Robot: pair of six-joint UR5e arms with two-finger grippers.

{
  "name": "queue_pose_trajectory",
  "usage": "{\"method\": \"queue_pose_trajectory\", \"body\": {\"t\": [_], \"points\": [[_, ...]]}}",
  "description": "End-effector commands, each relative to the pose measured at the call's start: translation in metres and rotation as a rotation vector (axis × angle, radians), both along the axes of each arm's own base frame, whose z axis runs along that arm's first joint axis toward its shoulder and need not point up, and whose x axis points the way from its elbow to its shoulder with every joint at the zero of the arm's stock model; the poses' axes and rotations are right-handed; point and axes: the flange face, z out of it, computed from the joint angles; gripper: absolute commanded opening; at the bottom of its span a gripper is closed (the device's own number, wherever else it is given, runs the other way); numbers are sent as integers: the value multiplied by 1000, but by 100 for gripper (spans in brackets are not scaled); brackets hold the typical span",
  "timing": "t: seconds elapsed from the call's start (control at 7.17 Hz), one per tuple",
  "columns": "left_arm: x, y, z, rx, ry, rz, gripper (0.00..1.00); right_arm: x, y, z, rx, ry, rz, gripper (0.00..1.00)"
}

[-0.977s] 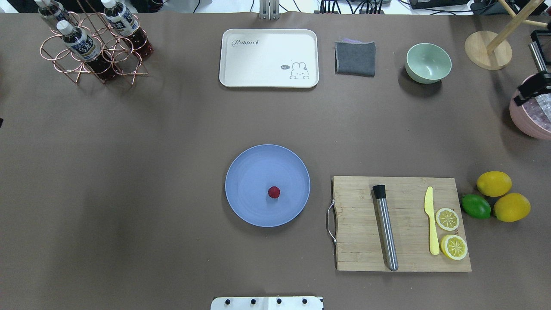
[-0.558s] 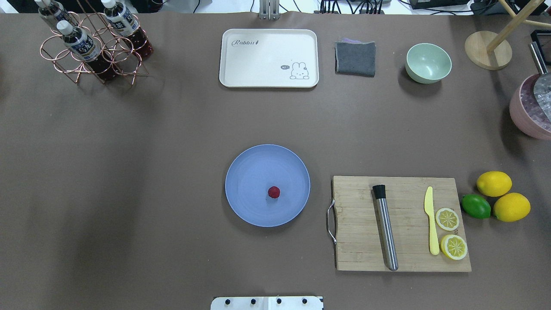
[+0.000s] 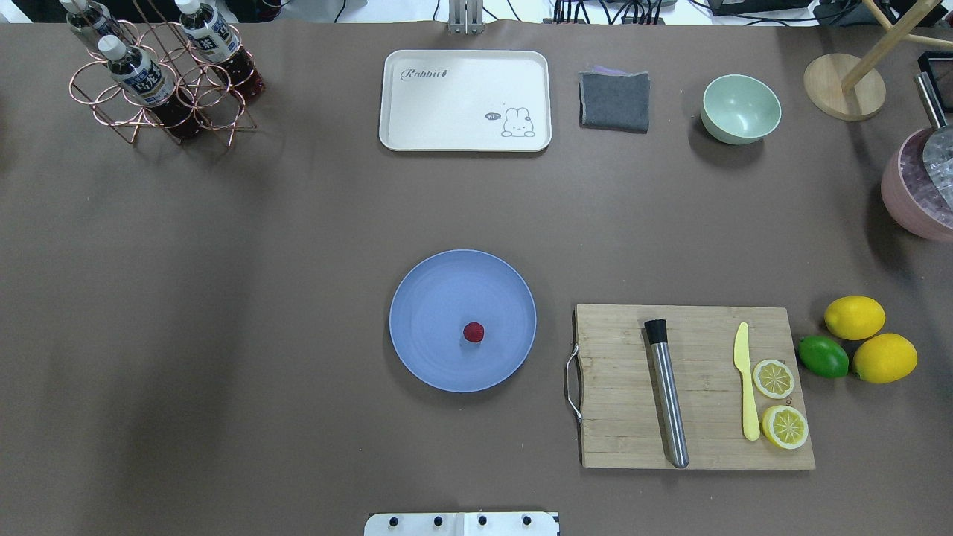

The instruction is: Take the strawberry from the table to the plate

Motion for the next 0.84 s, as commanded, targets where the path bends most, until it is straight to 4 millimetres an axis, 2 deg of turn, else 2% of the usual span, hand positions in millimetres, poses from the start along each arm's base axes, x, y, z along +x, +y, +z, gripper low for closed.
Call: {"method": "queue_pose_trajectory", "body": {"t": [0.0, 0.42, 0.7], "points": [[-1, 7, 5, -12, -5, -3, 98, 1, 1, 1, -2, -2, 0, 100], [-3, 7, 4, -9, -5, -7, 98, 0, 6, 15, -29, 0, -1, 100], [-3, 7, 4, -9, -5, -7, 98, 1, 7, 16, -30, 0, -2, 100]]}}
